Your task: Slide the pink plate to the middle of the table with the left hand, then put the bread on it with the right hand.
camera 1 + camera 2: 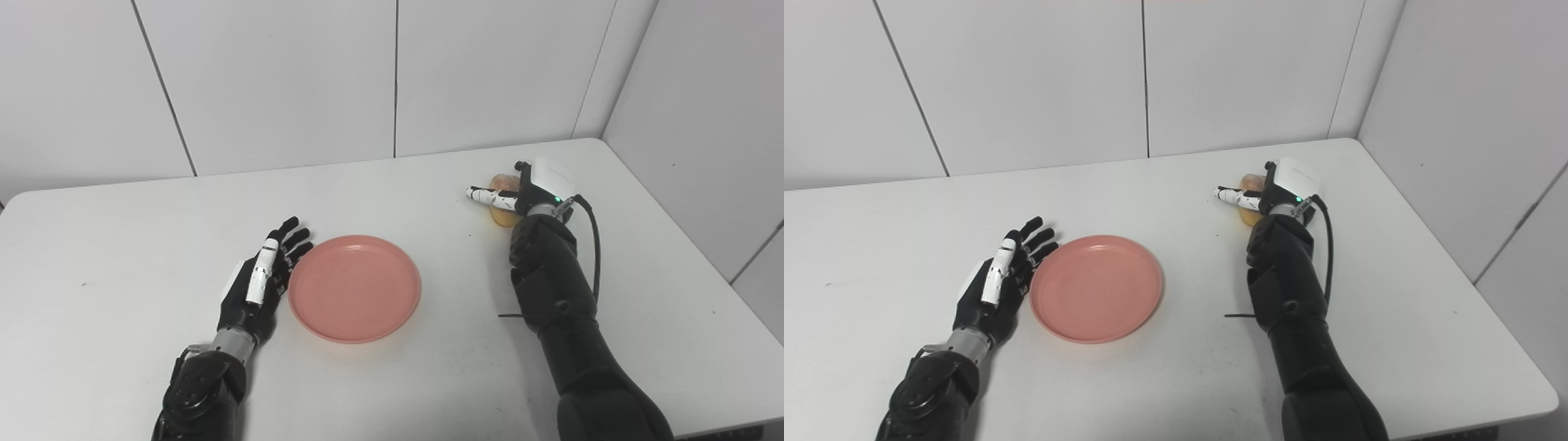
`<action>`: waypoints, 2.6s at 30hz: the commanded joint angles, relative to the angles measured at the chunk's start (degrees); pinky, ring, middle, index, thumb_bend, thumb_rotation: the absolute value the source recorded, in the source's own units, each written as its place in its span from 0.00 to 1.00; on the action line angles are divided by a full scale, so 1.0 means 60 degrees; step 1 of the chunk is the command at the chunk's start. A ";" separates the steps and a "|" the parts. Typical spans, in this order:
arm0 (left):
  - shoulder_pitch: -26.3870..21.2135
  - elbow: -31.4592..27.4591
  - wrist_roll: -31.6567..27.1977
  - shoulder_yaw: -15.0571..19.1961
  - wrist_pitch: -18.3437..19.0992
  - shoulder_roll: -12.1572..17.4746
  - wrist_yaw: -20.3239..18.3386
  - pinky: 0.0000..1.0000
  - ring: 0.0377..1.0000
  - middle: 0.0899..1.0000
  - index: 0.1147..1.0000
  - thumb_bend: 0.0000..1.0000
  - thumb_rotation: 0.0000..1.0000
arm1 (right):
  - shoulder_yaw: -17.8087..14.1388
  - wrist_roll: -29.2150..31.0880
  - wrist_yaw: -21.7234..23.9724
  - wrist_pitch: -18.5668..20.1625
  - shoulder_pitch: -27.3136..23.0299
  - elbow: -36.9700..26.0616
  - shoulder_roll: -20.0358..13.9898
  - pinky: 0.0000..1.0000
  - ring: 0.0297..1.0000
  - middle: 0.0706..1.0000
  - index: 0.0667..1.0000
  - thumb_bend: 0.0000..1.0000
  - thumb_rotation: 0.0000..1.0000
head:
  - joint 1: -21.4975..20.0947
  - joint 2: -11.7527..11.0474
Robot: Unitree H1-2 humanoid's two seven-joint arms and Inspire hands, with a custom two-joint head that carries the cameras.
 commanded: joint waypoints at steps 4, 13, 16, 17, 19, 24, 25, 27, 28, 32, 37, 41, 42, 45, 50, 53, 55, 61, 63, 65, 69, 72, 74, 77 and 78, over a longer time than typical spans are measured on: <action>0.0157 0.0010 0.0052 0.0005 0.0461 0.0066 -0.0039 0.88 0.88 0.89 0.88 0.34 1.00 | 0.0053 -0.0022 -0.0088 -0.0053 -0.0651 -0.0065 -0.0161 0.74 0.82 0.84 0.85 1.00 0.70 | 0.0020 0.0036; 0.0176 -0.0094 0.0065 -0.0016 0.0529 0.0045 -0.0022 0.88 0.88 0.89 0.88 0.34 1.00 | 0.0218 -0.0047 -0.0197 -0.0053 -0.0841 0.0459 -0.0229 0.72 0.81 0.84 0.86 1.00 0.69 | 0.0039 0.0042; 0.0178 -0.0109 0.0063 -0.0012 0.0552 0.0038 -0.0014 0.88 0.88 0.89 0.88 0.34 1.00 | 0.0197 0.0176 -0.0392 -0.0054 -0.0907 0.0688 -0.0253 0.73 0.82 0.85 0.86 0.98 0.65 | 0.0052 0.0046; 0.0179 -0.0118 0.0066 -0.0019 0.0558 0.0042 -0.0022 0.88 0.88 0.89 0.88 0.34 1.00 | 0.0197 0.0401 -0.0548 -0.0055 -0.0934 0.0812 -0.0278 0.72 0.80 0.83 0.84 0.97 0.62 | 0.0056 0.0045; 0.0185 -0.0134 0.0082 -0.0043 0.0547 0.0055 -0.0042 0.89 0.88 0.89 0.88 0.34 1.00 | 0.0378 0.0839 -0.0884 -0.0063 -0.0968 0.1064 -0.0398 0.67 0.76 0.79 0.78 0.95 0.58 | 0.0065 0.0068; 0.0181 -0.0100 0.0096 -0.0040 0.0568 0.0051 -0.0013 0.88 0.88 0.89 0.88 0.35 1.00 | 0.0970 0.1820 -0.2194 -0.0383 -0.0857 0.1327 -0.0619 0.40 0.50 0.57 0.65 0.88 0.33 | 0.0058 0.0086; 0.0181 -0.0116 0.0094 -0.0038 0.0595 0.0043 -0.0002 0.88 0.88 0.89 0.88 0.35 1.00 | 0.1081 0.2010 -0.2378 -0.0443 -0.0853 0.1379 -0.0666 0.38 0.47 0.54 0.63 0.87 0.31 | 0.0059 0.0087; 0.0183 -0.0123 0.0088 -0.0037 0.0607 0.0029 0.0005 0.88 0.88 0.88 0.88 0.35 1.00 | 0.1338 0.2322 -0.2492 -0.0451 -0.0859 0.1451 -0.0780 0.30 0.37 0.46 0.57 0.85 0.27 | 0.0081 0.0088; 0.0185 -0.0117 0.0084 -0.0035 0.0601 0.0025 0.0003 0.88 0.88 0.88 0.87 0.35 1.00 | 0.1468 0.2460 -0.2489 -0.0432 -0.0864 0.1475 -0.0838 0.29 0.35 0.44 0.52 0.82 0.23 | 0.0081 0.0088; 0.0189 -0.0149 0.0073 -0.0050 0.0617 0.0010 -0.0006 0.88 0.88 0.88 0.88 0.35 1.00 | 0.1936 0.2982 -0.2551 -0.0460 -0.0905 0.1669 -0.1034 0.27 0.33 0.41 0.45 0.55 0.15 | 0.0100 0.0107; 0.0181 -0.0153 0.0091 -0.0060 0.0606 -0.0010 0.0016 0.87 0.88 0.88 0.88 0.34 1.00 | 0.2410 0.3365 -0.2522 -0.0274 -0.0908 0.1533 -0.1202 0.23 0.26 0.34 0.45 0.52 0.13 | 0.0112 0.0119; 0.0170 -0.0137 0.0069 -0.0042 0.0643 -0.0034 0.0039 0.87 0.87 0.88 0.87 0.34 1.00 | 0.2587 0.3482 -0.2619 -0.0108 -0.0886 0.1280 -0.1263 0.25 0.30 0.37 0.48 0.53 0.01 | 0.0138 0.0127; 0.0167 -0.0126 0.0078 -0.0049 0.0635 -0.0034 0.0042 0.87 0.87 0.88 0.87 0.34 1.00 | 0.2640 0.3471 -0.2601 -0.0088 -0.0859 0.1157 -0.1294 0.25 0.31 0.37 0.48 0.53 0.01 | 0.0166 0.0133; 0.0155 -0.0041 0.0067 -0.0060 0.0579 -0.0018 -0.0003 0.88 0.88 0.89 0.88 0.35 1.00 | 0.2742 0.3431 -0.2543 -0.0069 -0.0770 0.0747 -0.1364 0.27 0.32 0.38 0.49 0.53 0.00 | 0.0195 0.0139; 0.0162 -0.0122 0.0118 -0.0098 0.0640 -0.0051 0.0051 0.87 0.88 0.88 0.88 0.35 1.00 | 0.2936 0.3500 -0.2406 -0.0124 -0.0616 -0.0231 -0.1506 0.32 0.39 0.42 0.46 0.53 0.00 | 0.0271 0.0130; 0.0157 -0.0058 0.0128 -0.0107 0.0588 -0.0072 0.0064 0.88 0.88 0.89 0.88 0.36 1.00 | 0.3074 0.3435 -0.2213 -0.0095 -0.0587 -0.0686 -0.1599 0.34 0.40 0.44 0.45 0.53 0.00 | 0.0319 0.0138; 0.0146 -0.0036 0.0126 -0.0119 0.0589 -0.0086 0.0064 0.88 0.88 0.89 0.88 0.36 1.00 | 0.3145 0.3416 -0.2098 -0.0091 -0.0558 -0.1092 -0.1612 0.32 0.38 0.41 0.46 0.53 0.00 | 0.0363 0.0136; 0.0128 -0.0008 0.0183 -0.0171 0.0586 -0.0143 0.0099 0.87 0.88 0.88 0.88 0.35 1.00 | 0.3166 0.3014 -0.0989 -0.0054 -0.0474 -0.2540 -0.1455 0.28 0.35 0.40 0.48 0.53 0.00 | 0.0568 0.0157; 0.0114 0.0042 0.0201 -0.0186 0.0518 -0.0160 0.0095 0.87 0.88 0.89 0.88 0.35 1.00 | 0.3171 0.2574 -0.0409 -0.0054 -0.0468 -0.3143 -0.1261 0.27 0.33 0.38 0.49 0.52 0.00 | 0.0662 0.0167; 0.0089 0.0104 0.0206 -0.0188 0.0504 -0.0185 0.0104 0.87 0.88 0.88 0.88 0.35 1.00 | 0.3163 0.2322 0.0090 -0.0055 -0.0431 -0.3747 -0.1035 0.27 0.33 0.38 0.49 0.52 0.00 | 0.0735 0.0172; 0.0086 0.0048 0.0275 -0.0237 0.0585 -0.0223 0.0150 0.88 0.88 0.89 0.88 0.35 1.00 | 0.3207 0.1757 0.0921 -0.0056 -0.0306 -0.4603 -0.0536 0.31 0.37 0.40 0.49 0.52 0.00 | 0.0937 0.0191; 0.0106 0.0052 0.0352 -0.0259 0.0528 -0.0282 0.0196 0.87 0.88 0.88 0.88 0.35 1.00 | 0.3368 0.1440 0.1503 -0.0054 -0.0183 -0.5145 -0.0162 0.33 0.39 0.42 0.48 0.52 0.00 | 0.1150 0.0233; 0.0100 0.0084 0.0441 -0.0284 0.0470 -0.0337 0.0252 0.87 0.88 0.88 0.89 0.35 1.00 | 0.3557 0.1405 0.1659 -0.0058 -0.0083 -0.5385 0.0025 0.36 0.43 0.44 0.46 0.53 0.00 | 0.1373 0.0266; 0.0075 0.0111 0.0550 -0.0322 0.0409 -0.0444 0.0381 0.87 0.87 0.88 0.88 0.34 1.00 | 0.3883 0.1568 0.1656 -0.0084 0.0078 -0.5595 0.0180 0.34 0.41 0.43 0.47 0.53 0.00 | 0.1643 0.0311; 0.0066 0.0116 0.0618 -0.0333 0.0382 -0.0492 0.0454 0.87 0.87 0.88 0.88 0.34 1.00 | 0.3988 0.1601 0.1639 -0.0116 0.0136 -0.5647 0.0226 0.34 0.41 0.43 0.48 0.53 0.00 | 0.1801 0.0336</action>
